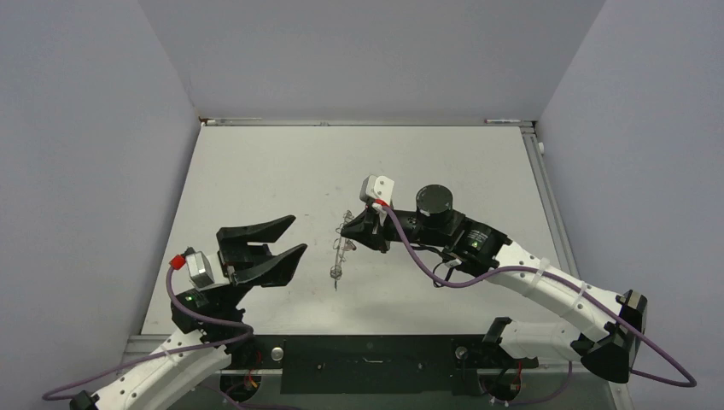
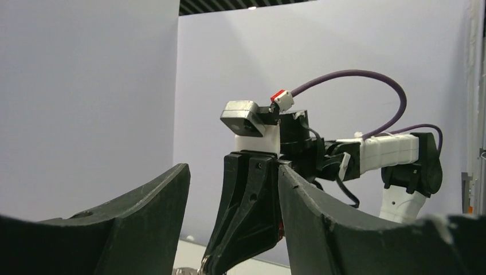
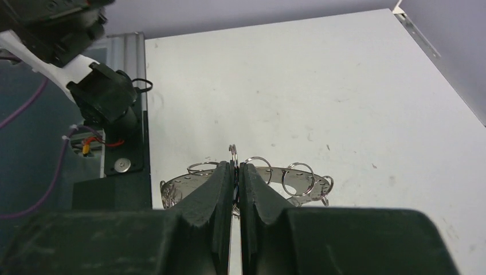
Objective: Put the keys on the keyring
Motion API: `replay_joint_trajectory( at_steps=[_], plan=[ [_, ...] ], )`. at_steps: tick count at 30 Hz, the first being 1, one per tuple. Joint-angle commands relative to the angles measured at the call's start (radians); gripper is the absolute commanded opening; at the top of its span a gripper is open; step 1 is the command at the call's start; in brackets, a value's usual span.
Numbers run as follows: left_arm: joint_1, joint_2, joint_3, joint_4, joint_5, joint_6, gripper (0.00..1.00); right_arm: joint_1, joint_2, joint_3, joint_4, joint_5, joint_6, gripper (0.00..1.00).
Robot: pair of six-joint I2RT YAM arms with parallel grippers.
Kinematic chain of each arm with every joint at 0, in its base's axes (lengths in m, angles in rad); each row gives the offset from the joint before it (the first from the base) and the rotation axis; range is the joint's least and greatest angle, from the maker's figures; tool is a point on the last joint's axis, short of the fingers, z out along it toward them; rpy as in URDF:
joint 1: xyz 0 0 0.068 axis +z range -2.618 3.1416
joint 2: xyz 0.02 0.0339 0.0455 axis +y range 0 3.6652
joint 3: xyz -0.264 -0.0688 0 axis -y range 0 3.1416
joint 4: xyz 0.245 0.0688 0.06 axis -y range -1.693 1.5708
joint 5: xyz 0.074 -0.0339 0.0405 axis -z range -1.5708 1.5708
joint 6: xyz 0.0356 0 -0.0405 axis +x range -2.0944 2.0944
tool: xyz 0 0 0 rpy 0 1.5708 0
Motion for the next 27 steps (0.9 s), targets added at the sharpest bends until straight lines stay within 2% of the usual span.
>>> replay_joint_trajectory(
  at_steps=[1, 7, 11, 13, 16, 19, 27],
  plan=[
    [-0.009, -0.144, 0.167, -0.585, -0.082, 0.081, 0.55, 0.018, 0.031, 0.184, -0.238, 0.125, -0.149, 0.05],
    [-0.007, -0.229, 0.347, -1.101, -0.146, 0.222, 0.55, 0.117, 0.139, 0.313, -0.494, 0.402, -0.208, 0.05],
    [-0.007, -0.167, 0.446, -1.400, -0.169, 0.369, 0.55, 0.210, 0.235, 0.353, -0.644, 0.648, -0.191, 0.05],
    [-0.007, -0.127, 0.470, -1.485, -0.187, 0.427, 0.54, 0.245, 0.238, 0.346, -0.673, 0.682, -0.183, 0.05],
    [-0.007, -0.103, 0.458, -1.510, -0.122, 0.496, 0.54, 0.264, 0.200, 0.324, -0.656, 0.661, -0.205, 0.05],
    [-0.008, -0.106, 0.428, -1.490, 0.026, 0.564, 0.54, 0.275, 0.165, 0.328, -0.660, 0.606, -0.241, 0.05],
    [-0.012, -0.089, 0.395, -1.414, 0.321, 0.565, 0.53, 0.281, 0.085, 0.321, -0.656, 0.408, -0.293, 0.05]
  ],
)
